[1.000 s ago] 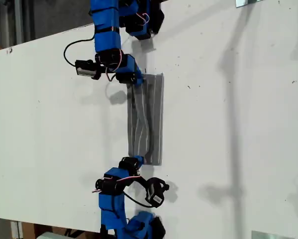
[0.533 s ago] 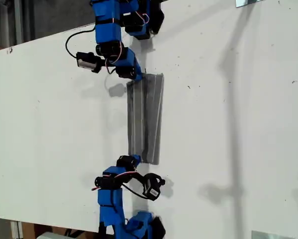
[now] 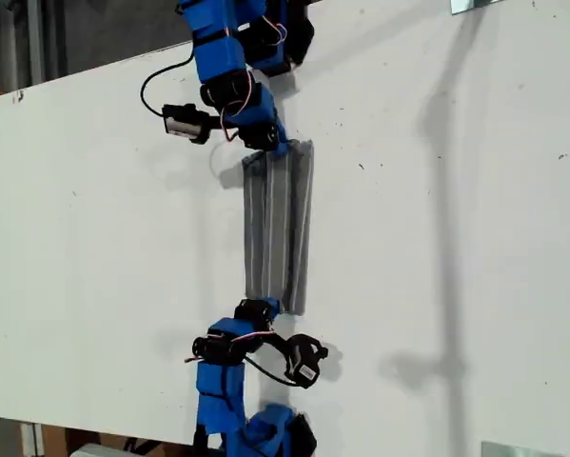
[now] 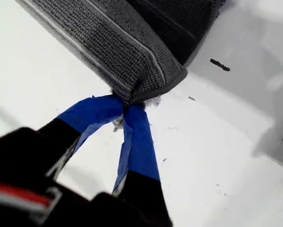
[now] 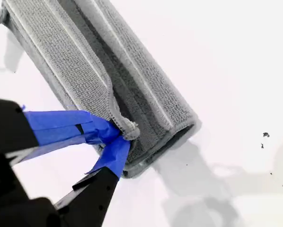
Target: Grasp corners of a square towel and fold twice.
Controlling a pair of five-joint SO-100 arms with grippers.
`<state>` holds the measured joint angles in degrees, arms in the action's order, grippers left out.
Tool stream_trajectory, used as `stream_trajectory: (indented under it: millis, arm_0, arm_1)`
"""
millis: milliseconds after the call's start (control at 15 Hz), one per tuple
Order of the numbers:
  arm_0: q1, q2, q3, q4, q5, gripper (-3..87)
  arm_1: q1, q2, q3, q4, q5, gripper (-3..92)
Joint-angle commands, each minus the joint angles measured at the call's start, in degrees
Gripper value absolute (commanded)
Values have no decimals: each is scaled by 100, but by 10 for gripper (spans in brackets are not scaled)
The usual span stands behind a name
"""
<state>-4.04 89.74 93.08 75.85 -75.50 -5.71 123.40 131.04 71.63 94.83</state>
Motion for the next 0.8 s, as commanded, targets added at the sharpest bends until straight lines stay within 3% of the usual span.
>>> stream_trajectory:
  millis: [0,200,267,333,600,733]
  arm_0:
    - [290,281,-246,141,-132,-2]
    - [316,149,-202,97,-158,-2]
    - [281,88,-193,97,-123,34]
    - [237,79,-114,18,-53,145]
    - [-35,105,-79,-70,141,258]
    - [-193,193,-26,79,176,306]
  arm_1:
    - [-211,272,18,79,185,-1]
    - [-255,308,114,44,246,-1]
    - [-281,316,114,44,246,98]
    - [-299,325,105,70,211,198]
    - [-35,817,501,-18,193,244]
    - [255,1617,1107,-35,105,318]
